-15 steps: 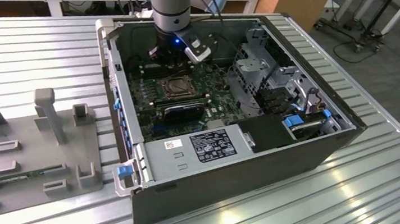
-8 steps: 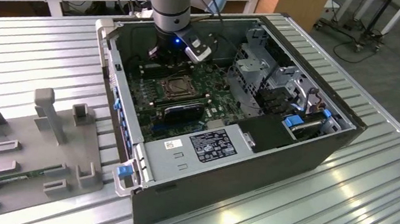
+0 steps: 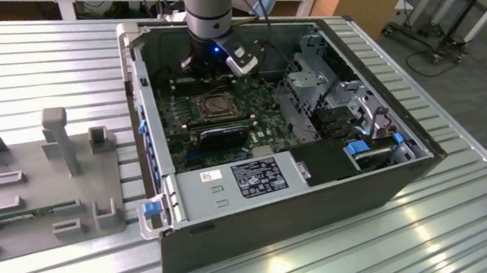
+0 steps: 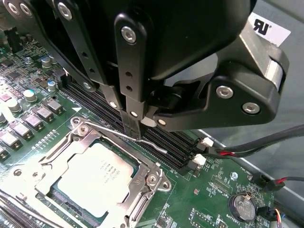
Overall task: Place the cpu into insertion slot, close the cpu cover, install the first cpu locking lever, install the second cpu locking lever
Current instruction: 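Install the first cpu locking lever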
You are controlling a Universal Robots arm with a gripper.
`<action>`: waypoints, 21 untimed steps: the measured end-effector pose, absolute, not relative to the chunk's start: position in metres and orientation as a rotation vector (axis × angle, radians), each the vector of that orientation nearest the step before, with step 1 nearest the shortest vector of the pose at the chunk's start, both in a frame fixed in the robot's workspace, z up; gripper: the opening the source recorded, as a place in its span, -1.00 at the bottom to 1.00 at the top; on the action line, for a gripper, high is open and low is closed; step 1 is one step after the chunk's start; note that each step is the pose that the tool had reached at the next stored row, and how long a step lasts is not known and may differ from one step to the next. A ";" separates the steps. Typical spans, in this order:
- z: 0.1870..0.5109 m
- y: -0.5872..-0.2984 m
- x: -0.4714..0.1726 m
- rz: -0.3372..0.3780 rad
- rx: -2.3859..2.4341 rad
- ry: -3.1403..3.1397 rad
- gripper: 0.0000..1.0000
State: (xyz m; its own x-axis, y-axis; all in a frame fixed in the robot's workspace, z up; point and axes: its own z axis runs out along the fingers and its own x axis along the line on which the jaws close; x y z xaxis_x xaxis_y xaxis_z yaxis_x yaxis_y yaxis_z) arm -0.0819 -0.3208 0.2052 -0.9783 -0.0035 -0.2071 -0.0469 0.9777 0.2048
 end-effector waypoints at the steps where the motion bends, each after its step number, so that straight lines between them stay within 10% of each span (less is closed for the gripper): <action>1: 0.205 -0.321 -0.082 0.309 -0.038 2.918 -0.79; 21: 0.203 -0.321 -0.082 0.287 0.160 2.902 -0.79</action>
